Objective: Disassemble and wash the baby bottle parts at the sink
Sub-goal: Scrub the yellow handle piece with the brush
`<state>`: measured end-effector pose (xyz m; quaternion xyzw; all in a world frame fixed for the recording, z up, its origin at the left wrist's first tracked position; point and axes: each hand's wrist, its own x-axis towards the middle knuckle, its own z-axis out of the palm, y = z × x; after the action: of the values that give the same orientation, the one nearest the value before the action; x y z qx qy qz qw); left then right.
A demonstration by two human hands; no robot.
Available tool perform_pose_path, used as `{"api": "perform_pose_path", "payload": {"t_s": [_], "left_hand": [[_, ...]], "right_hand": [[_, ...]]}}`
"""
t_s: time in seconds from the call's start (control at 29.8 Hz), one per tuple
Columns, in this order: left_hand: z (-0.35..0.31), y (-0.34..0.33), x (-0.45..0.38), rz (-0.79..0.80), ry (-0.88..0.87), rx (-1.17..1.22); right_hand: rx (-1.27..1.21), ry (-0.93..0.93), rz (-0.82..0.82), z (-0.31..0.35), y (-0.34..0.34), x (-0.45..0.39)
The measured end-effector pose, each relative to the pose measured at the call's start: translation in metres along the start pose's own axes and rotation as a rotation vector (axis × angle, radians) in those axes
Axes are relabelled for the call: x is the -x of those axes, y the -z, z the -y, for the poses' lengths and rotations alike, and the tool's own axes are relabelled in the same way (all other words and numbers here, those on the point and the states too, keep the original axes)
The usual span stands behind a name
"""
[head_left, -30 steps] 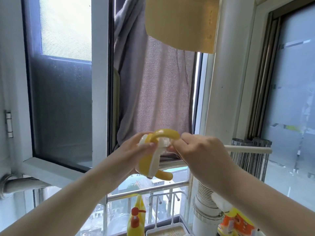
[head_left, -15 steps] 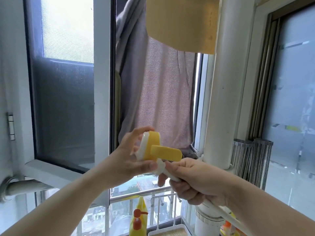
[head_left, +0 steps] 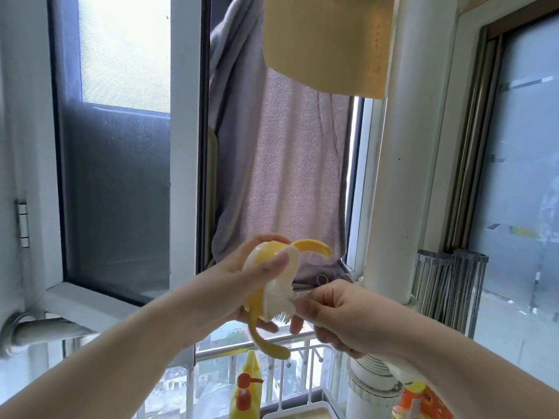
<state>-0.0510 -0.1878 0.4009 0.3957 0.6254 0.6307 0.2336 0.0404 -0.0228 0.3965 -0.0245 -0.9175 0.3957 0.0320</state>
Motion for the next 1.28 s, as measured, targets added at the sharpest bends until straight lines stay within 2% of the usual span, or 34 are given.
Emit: {"api": "perform_pose_path", "payload": {"t_s": [0.03,0.1,0.13,0.17,0.2,0.3,0.44,0.5,0.54,0.57,0.6,0.67,0.71,0.74,0.77,0.81,0.87,0.91,1.01,1.07,1.14,1.28], "left_hand": [[0.002,-0.003,-0.001,-0.04,0.002,-0.081],[0.006,-0.007,-0.002,-0.059,0.025,-0.138],[0.007,-0.007,-0.002,-0.049,0.037,-0.139],[0.006,-0.007,-0.003,-0.045,0.046,-0.126],[0.005,-0.006,-0.003,-0.049,0.039,-0.112],[0.0,-0.007,-0.005,-0.073,-0.093,-0.12],[0.001,-0.007,-0.001,-0.097,-0.273,-0.222],[0.003,-0.005,-0.001,-0.098,-0.328,-0.279],[0.005,-0.003,-0.002,-0.094,-0.334,-0.298],[0.007,-0.003,-0.002,-0.085,-0.325,-0.318],[0.008,-0.004,-0.002,-0.071,-0.302,-0.329],[0.009,-0.007,-0.004,-0.054,-0.216,-0.294],[0.008,-0.008,-0.004,-0.061,-0.167,-0.268],[0.006,-0.009,-0.004,-0.08,-0.139,-0.246],[0.002,-0.01,-0.005,-0.1,-0.144,-0.24],[-0.002,-0.009,-0.006,-0.117,-0.176,-0.248],[-0.007,-0.01,-0.006,-0.128,-0.267,-0.283],[-0.009,-0.01,-0.006,-0.122,-0.304,-0.301],[-0.003,-0.008,-0.002,-0.111,-0.414,-0.292],[0.002,-0.002,-0.003,-0.075,-0.473,-0.348],[0.005,0.004,-0.006,-0.037,-0.45,-0.424],[0.006,0.015,-0.009,0.005,-0.303,-0.625]], "right_hand": [[0.271,0.119,-0.128,-0.003,-0.001,-0.001],[0.91,0.381,-0.52,-0.016,0.003,-0.006],[1.101,0.448,-0.688,-0.017,0.004,-0.004],[1.195,0.501,-0.79,-0.016,0.004,-0.004],[1.193,0.528,-0.825,-0.014,0.004,-0.003],[0.883,0.462,-0.691,-0.013,-0.002,-0.006],[0.063,0.122,-0.104,0.001,-0.005,0.001],[-0.263,-0.019,0.078,0.006,-0.002,0.005],[-0.322,-0.056,0.114,0.006,0.0,0.005],[-0.252,-0.039,0.088,0.004,0.0,0.003],[-0.015,0.056,-0.022,-0.001,0.001,0.001],[0.738,0.361,-0.404,-0.009,0.008,-0.006],[0.968,0.475,-0.585,-0.012,0.011,-0.006],[1.1,0.544,-0.714,-0.014,0.012,-0.006],[1.125,0.572,-0.772,-0.014,0.012,-0.006],[1.073,0.566,-0.792,-0.015,0.009,-0.007],[0.855,0.479,-0.723,-0.014,0.001,-0.01],[0.678,0.408,-0.608,-0.009,-0.002,-0.009],[-0.028,0.07,-0.068,0.007,-0.004,0.0],[-0.39,-0.046,0.162,0.014,0.001,0.007],[-0.467,-0.055,0.225,0.013,0.003,0.01],[-0.413,-0.02,0.132,0.006,-0.002,0.005]]}}
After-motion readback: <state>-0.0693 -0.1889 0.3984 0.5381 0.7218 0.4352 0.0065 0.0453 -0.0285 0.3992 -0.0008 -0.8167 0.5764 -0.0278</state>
